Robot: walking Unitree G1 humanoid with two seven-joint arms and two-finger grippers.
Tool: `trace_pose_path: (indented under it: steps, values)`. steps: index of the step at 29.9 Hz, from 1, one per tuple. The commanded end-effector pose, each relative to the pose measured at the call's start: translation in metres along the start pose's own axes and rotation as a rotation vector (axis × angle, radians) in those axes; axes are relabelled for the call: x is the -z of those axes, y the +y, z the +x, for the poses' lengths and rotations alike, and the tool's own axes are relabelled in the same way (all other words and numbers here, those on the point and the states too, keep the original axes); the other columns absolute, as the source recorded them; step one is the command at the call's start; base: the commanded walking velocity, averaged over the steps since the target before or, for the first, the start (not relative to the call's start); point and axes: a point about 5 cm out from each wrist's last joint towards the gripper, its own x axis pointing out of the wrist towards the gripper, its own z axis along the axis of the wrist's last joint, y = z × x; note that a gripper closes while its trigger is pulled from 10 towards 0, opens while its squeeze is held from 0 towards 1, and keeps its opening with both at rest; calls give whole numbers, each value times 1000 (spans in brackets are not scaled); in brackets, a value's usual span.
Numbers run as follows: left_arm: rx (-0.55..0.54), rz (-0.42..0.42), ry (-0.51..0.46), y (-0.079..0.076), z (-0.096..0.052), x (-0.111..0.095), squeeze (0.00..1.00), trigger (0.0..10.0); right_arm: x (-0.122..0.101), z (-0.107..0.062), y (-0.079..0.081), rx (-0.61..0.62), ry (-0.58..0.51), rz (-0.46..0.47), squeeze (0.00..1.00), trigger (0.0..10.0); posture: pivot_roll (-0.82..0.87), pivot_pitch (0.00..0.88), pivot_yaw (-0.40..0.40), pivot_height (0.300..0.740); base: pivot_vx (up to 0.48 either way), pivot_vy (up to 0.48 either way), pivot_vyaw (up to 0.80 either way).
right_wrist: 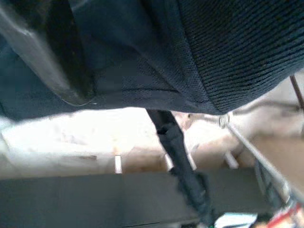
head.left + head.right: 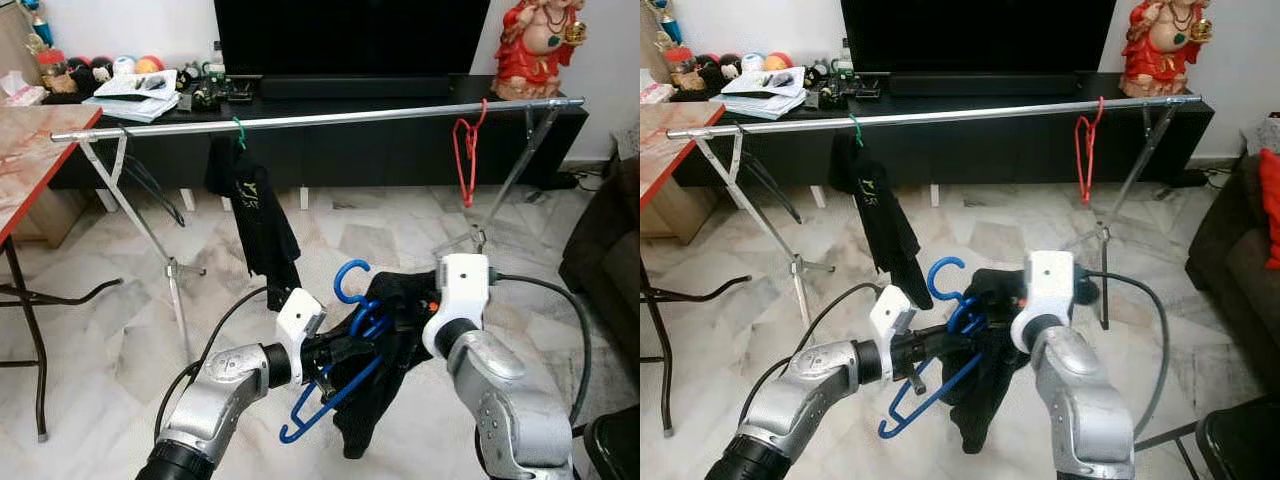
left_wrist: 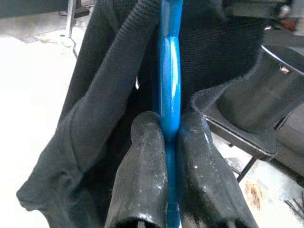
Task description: Hang hanger
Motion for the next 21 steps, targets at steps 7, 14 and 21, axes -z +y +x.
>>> trace_pose_path:
  steps: [7, 14, 21]
  values:
    - [-51, 12, -136, 0, 12, -23, 0, 10000, -4, -12, 30, -152, -3, -6, 0, 10000, -156, 94, -25, 740, 0, 0, 0]
    - [-237, 1, -231, 18, 12, -36, 0, 10000, 5, -25, 24, -110, 43, -105, 0, 10000, -165, 97, -24, 740, 0, 0, 0]
    - [-504, -35, -368, 43, 2, -53, 0, 10000, 21, -33, 0, 79, 94, -76, 0, 10000, -167, 98, -24, 740, 0, 0, 0]
